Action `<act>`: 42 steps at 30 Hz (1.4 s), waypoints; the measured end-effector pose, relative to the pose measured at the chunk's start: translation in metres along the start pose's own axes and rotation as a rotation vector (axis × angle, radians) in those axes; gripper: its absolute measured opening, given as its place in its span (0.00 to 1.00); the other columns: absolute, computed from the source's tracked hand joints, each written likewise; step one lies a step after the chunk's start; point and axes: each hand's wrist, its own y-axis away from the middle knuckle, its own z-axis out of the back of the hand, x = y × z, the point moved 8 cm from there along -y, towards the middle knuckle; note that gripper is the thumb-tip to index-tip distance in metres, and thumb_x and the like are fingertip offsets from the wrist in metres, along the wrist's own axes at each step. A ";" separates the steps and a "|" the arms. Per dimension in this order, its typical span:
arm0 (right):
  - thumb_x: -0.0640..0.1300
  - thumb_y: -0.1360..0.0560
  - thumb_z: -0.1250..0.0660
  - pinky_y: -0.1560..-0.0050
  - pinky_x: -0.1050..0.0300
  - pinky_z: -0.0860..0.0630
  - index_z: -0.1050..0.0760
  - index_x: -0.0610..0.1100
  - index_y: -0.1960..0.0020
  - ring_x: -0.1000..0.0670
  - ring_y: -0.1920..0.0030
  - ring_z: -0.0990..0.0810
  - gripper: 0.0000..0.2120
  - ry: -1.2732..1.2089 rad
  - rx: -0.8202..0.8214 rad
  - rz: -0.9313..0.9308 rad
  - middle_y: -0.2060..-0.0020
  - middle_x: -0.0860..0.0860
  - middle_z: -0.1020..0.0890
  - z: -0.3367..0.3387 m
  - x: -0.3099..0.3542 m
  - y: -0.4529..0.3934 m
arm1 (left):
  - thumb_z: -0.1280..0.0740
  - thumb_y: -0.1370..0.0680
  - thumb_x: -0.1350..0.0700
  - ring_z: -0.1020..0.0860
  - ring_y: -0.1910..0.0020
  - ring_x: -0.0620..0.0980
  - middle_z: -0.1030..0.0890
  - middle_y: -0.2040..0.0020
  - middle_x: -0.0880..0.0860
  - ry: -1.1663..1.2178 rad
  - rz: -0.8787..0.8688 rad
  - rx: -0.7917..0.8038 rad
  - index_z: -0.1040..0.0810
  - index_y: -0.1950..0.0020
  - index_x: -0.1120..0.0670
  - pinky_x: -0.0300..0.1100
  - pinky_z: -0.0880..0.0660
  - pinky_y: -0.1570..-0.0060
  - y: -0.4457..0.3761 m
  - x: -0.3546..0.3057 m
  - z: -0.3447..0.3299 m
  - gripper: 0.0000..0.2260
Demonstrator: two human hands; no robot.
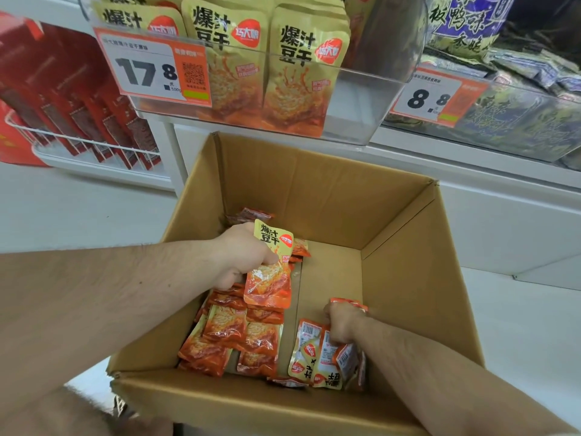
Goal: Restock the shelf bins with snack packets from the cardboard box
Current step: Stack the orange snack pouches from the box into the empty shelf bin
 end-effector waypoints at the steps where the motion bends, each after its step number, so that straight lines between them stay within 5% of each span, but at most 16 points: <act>1: 0.40 0.29 0.28 0.49 0.54 0.19 0.25 0.48 0.49 0.49 0.49 0.19 0.11 0.020 0.007 0.015 0.49 0.49 0.19 -0.002 0.002 0.000 | 0.29 0.24 0.67 0.19 0.47 0.56 0.17 0.46 0.54 -0.003 0.003 0.004 0.25 0.40 0.52 0.51 0.22 0.50 0.000 0.001 0.001 0.17; 6: 0.39 0.26 0.34 0.59 0.60 0.24 0.34 0.50 0.65 0.50 0.55 0.24 0.13 0.106 -0.067 0.057 0.61 0.53 0.25 0.015 0.005 0.010 | 0.30 0.24 0.66 0.20 0.45 0.58 0.17 0.46 0.56 -0.038 0.013 0.005 0.24 0.41 0.53 0.59 0.25 0.40 0.007 0.005 0.007 0.14; 10: 0.41 0.26 0.35 0.64 0.58 0.32 0.36 0.49 0.65 0.46 0.57 0.25 0.13 -0.067 -0.245 0.107 0.62 0.51 0.25 0.080 0.007 0.051 | 0.35 0.22 0.70 0.19 0.47 0.59 0.18 0.45 0.59 0.060 0.005 0.018 0.26 0.40 0.55 0.54 0.21 0.49 0.012 -0.004 0.012 0.14; 12: 0.46 0.23 0.36 0.64 0.56 0.31 0.35 0.50 0.62 0.47 0.61 0.25 0.11 -0.110 -0.505 0.140 0.63 0.51 0.24 0.125 0.012 0.096 | 0.39 0.21 0.71 0.19 0.47 0.59 0.18 0.45 0.60 0.150 0.004 0.034 0.27 0.38 0.56 0.56 0.21 0.50 0.015 -0.011 0.013 0.16; 15: 0.44 0.25 0.32 0.67 0.56 0.31 0.30 0.49 0.59 0.48 0.68 0.24 0.07 -0.098 -1.142 0.278 0.68 0.54 0.22 0.186 0.029 0.197 | 0.42 0.20 0.72 0.19 0.46 0.62 0.19 0.43 0.63 0.277 -0.004 0.094 0.29 0.35 0.58 0.62 0.22 0.45 0.027 -0.023 0.009 0.17; 18: 0.42 0.28 0.31 0.66 0.56 0.29 0.27 0.47 0.57 0.52 0.65 0.20 0.05 -0.085 -1.420 0.501 0.60 0.53 0.16 0.201 0.056 0.268 | 0.43 0.19 0.72 0.20 0.43 0.64 0.20 0.41 0.63 0.383 -0.055 0.203 0.29 0.35 0.58 0.65 0.23 0.45 0.046 -0.039 -0.002 0.17; 23: 0.41 0.31 0.34 0.64 0.54 0.31 0.26 0.45 0.58 0.50 0.58 0.18 0.03 0.083 -1.466 0.731 0.50 0.50 0.16 0.180 0.102 0.302 | 0.49 0.25 0.77 0.18 0.51 0.60 0.17 0.48 0.62 0.457 -0.174 0.393 0.23 0.43 0.59 0.57 0.19 0.56 0.088 -0.063 -0.021 0.22; 27: 0.41 0.30 0.34 0.63 0.53 0.33 0.23 0.44 0.62 0.48 0.61 0.21 0.03 0.183 -1.489 0.746 0.53 0.48 0.18 0.178 0.116 0.310 | 0.42 0.23 0.67 0.20 0.54 0.57 0.18 0.48 0.61 0.480 -0.196 0.472 0.21 0.42 0.61 0.50 0.21 0.55 0.111 -0.074 -0.020 0.14; 31: 0.44 0.30 0.35 0.61 0.52 0.32 0.23 0.45 0.60 0.49 0.59 0.21 0.03 0.201 -1.411 0.745 0.54 0.50 0.18 0.184 0.126 0.321 | 0.36 0.22 0.69 0.16 0.57 0.54 0.15 0.50 0.59 0.450 -0.333 0.308 0.20 0.42 0.59 0.48 0.20 0.59 0.107 -0.084 -0.011 0.11; 35: 0.50 0.35 0.31 0.58 0.50 0.27 0.21 0.45 0.59 0.48 0.56 0.19 0.09 -0.010 -1.394 0.666 0.58 0.52 0.17 0.219 0.106 0.336 | 0.32 0.25 0.73 0.16 0.50 0.53 0.14 0.50 0.55 0.144 -0.509 0.133 0.21 0.41 0.56 0.49 0.20 0.49 0.105 -0.091 0.003 0.17; 38: 0.57 0.36 0.31 0.46 0.45 0.25 0.23 0.44 0.46 0.45 0.46 0.22 0.24 -0.050 -1.364 0.507 0.48 0.49 0.20 0.254 0.085 0.329 | 0.27 0.29 0.71 0.17 0.50 0.49 0.15 0.51 0.50 -0.156 -0.646 0.045 0.24 0.45 0.46 0.45 0.20 0.48 0.111 -0.101 0.005 0.22; 42: 0.61 0.32 0.27 0.33 0.47 0.32 0.38 0.50 0.26 0.48 0.32 0.29 0.40 -0.033 -0.980 0.375 0.32 0.51 0.26 0.257 0.084 0.297 | 0.25 0.30 0.67 0.18 0.50 0.48 0.17 0.50 0.46 -0.348 -0.753 0.024 0.25 0.42 0.44 0.47 0.21 0.46 0.116 -0.112 -0.008 0.24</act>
